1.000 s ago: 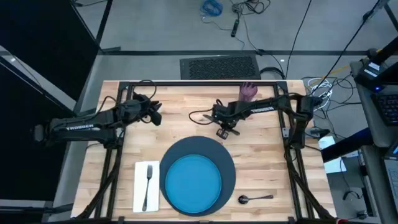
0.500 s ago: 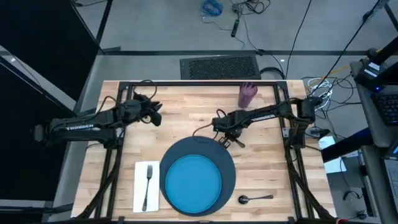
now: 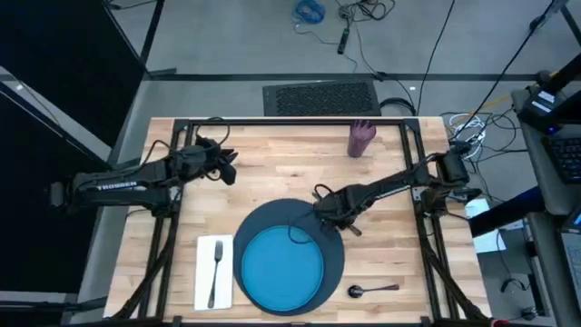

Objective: Set table place
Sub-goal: Put the black knife to the right of the dark blue placemat

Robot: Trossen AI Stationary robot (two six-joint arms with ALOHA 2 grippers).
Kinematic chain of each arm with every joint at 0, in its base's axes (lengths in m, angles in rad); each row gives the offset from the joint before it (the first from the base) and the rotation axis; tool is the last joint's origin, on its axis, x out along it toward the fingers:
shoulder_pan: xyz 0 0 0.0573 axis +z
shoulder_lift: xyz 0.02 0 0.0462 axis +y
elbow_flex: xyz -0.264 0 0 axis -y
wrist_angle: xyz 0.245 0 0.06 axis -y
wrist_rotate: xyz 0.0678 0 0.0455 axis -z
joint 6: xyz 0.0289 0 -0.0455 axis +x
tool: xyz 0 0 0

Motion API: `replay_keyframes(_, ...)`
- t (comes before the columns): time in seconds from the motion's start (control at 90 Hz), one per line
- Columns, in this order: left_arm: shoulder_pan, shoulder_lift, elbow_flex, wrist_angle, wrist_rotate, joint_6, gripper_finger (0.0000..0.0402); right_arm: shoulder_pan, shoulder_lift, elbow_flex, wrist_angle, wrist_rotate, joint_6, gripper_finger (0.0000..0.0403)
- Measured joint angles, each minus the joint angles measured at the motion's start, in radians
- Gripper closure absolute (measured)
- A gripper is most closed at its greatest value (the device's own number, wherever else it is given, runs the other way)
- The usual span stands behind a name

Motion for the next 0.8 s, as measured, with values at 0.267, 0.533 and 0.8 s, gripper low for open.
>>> replay_keyframes(0.267, 0.0, 0.0, 0.0, 0.018, 0.051, 0.041, 0.033, 0.075, -0.006, 0.004, 0.011, 0.138, 0.083, 0.04)
replay_keyframes(0.533, 0.0, 0.0, 0.0, 0.023, 0.069, 0.09, 0.033, 0.065, -0.01, 0.016, 0.04, 0.199, 0.003, 0.0397)
replay_keyframes(0.8, 0.0, 0.0, 0.0, 0.03, 0.086, 0.115, 0.033, 0.031, -0.01, 0.017, 0.036, 0.198, -0.046, 0.0326)
